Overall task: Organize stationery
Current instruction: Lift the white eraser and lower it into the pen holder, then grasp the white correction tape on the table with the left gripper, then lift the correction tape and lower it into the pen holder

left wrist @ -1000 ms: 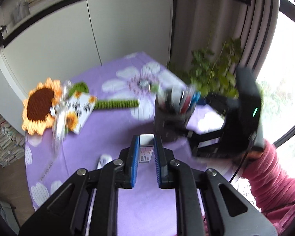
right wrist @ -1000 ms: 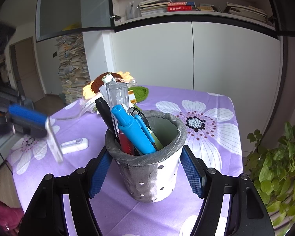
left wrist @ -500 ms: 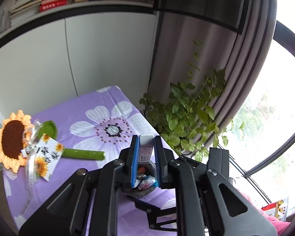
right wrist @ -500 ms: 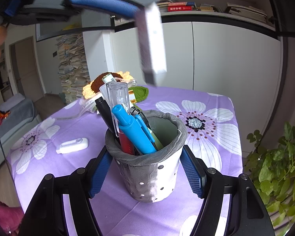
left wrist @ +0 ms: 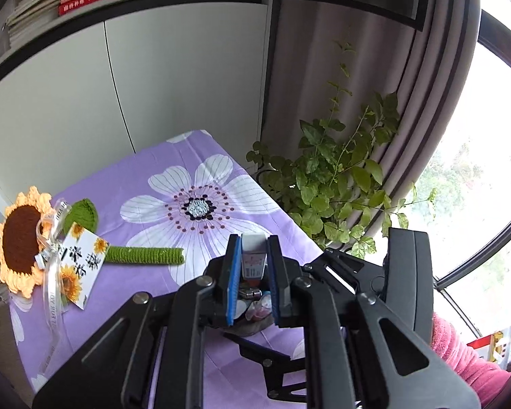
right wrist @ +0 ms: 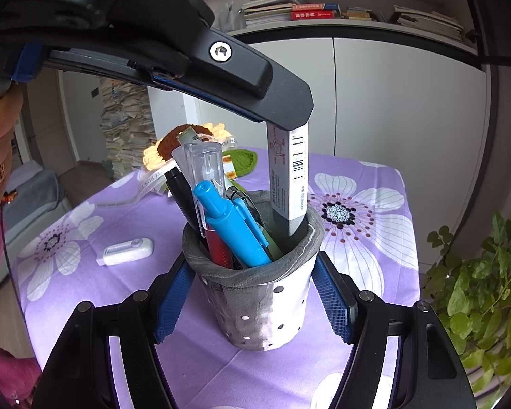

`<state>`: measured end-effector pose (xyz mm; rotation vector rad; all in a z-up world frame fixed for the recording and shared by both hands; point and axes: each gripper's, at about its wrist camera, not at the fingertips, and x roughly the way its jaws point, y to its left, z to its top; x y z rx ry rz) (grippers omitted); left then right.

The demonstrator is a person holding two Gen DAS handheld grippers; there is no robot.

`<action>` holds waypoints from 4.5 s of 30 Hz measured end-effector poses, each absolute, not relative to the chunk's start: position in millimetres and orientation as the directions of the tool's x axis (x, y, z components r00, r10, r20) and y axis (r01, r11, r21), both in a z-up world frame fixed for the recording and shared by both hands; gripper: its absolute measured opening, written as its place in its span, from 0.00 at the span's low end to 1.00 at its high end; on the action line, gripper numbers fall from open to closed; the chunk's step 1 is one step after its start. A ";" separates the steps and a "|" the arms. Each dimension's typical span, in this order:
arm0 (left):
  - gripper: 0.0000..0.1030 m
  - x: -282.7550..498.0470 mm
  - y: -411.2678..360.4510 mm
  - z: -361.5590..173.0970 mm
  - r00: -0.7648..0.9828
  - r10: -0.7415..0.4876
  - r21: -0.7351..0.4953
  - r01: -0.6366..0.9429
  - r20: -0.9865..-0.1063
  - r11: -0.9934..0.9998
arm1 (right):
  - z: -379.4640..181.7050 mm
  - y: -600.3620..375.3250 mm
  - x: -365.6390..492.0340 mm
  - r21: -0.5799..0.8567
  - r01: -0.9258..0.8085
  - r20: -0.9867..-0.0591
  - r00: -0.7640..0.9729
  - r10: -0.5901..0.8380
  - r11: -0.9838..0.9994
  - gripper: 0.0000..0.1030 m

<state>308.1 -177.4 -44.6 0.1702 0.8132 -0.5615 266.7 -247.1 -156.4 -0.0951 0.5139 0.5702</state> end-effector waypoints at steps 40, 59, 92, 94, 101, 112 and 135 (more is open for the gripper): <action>0.56 314.5 -44.5 -175.8 0.488 -0.003 0.125 0.229 -0.873 0.965 | -156.7 -251.1 271.5 0.062 -0.539 -0.496 0.714 0.494 0.840 0.70; 0.23 285.6 -59.2 -121.5 0.538 -0.146 0.018 0.287 -0.830 0.958 | -157.7 -251.2 272.0 0.066 -0.539 -0.498 0.711 0.495 0.840 0.70; 0.23 290.9 -177.4 -7.5 0.655 -0.439 -0.065 0.512 -0.615 0.856 | -158.1 -252.4 274.3 0.075 -0.539 -0.498 0.708 0.500 0.839 0.70; 0.23 293.1 -180.2 -12.2 0.648 -0.441 -0.071 0.514 -0.622 0.855 | -158.1 -252.6 274.5 0.075 -0.539 -0.499 0.708 0.500 0.839 0.70; 0.23 297.9 -185.9 -31.0 0.629 -0.411 -0.047 0.512 -0.660 0.858 | -158.1 -252.5 274.3 0.076 -0.540 -0.497 0.708 0.501 0.838 0.70; 0.23 300.4 -174.0 -43.9 0.603 -0.403 -0.062 0.505 -0.688 0.861 | -157.4 -251.5 274.6 0.069 -0.539 -0.498 0.711 0.497 0.840 0.70; 0.57 273.2 -127.3 -27.0 0.711 -0.404 -0.135 0.404 -0.575 0.905 | -158.0 -252.9 276.9 0.074 -0.539 -0.503 0.706 0.498 0.839 0.70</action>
